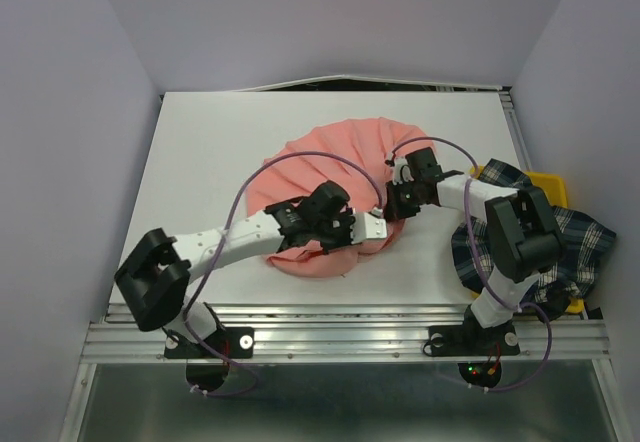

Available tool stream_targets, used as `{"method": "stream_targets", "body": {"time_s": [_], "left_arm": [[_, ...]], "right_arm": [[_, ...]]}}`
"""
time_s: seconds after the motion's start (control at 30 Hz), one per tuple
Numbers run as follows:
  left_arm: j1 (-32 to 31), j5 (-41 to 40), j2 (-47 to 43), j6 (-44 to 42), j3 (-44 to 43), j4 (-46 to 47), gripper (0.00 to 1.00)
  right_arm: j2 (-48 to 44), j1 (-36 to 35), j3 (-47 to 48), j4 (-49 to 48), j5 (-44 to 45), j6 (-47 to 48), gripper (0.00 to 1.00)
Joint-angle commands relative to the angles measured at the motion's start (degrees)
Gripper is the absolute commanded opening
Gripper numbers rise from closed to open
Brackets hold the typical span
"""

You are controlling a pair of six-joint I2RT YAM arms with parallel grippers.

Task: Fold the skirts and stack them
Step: Flatten the skirt out

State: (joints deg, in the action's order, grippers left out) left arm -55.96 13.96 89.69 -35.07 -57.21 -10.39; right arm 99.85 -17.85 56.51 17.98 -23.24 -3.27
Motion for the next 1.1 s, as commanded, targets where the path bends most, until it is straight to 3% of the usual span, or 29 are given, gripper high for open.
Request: {"method": "stream_targets", "body": {"time_s": [0.0, 0.1, 0.27, 0.47, 0.63, 0.8, 1.0, 1.07], "left_arm": [[3.0, 14.8, -12.5, -0.4, -2.6, -10.6, 0.00], [4.9, 20.6, -16.6, -1.6, -2.6, -15.3, 0.00], [17.9, 30.6, -15.7, -2.0, -2.3, -20.7, 0.00], [28.2, 32.4, -7.7, 0.1, -0.4, -15.7, 0.00], [36.0, 37.5, 3.9, 1.5, -4.0, -13.3, 0.01], [40.3, 40.4, 11.1, 2.2, -10.8, -13.4, 0.13], [40.3, 39.4, 8.0, -1.1, -11.6, -14.7, 0.41], [39.4, 38.3, 6.9, -2.8, -11.1, -15.4, 0.43]], "right_arm": [[-3.8, 0.6, 2.5, 1.9, 2.4, 2.0, 0.01], [-5.1, 0.6, 2.7, 4.2, 2.6, 4.4, 0.01], [-6.0, 0.6, 3.6, 8.2, 2.2, 7.9, 0.01], [-4.9, 0.6, 6.9, 10.9, 2.2, 9.6, 0.01], [-0.5, 0.6, 13.2, 12.7, -2.9, 9.4, 0.01], [5.9, 0.6, 20.3, 13.8, -5.4, 8.7, 0.01], [9.4, 0.6, 26.5, 14.3, -6.8, 6.2, 0.01], [9.7, 0.6, 27.2, 13.8, -7.8, 4.0, 0.01]]}}
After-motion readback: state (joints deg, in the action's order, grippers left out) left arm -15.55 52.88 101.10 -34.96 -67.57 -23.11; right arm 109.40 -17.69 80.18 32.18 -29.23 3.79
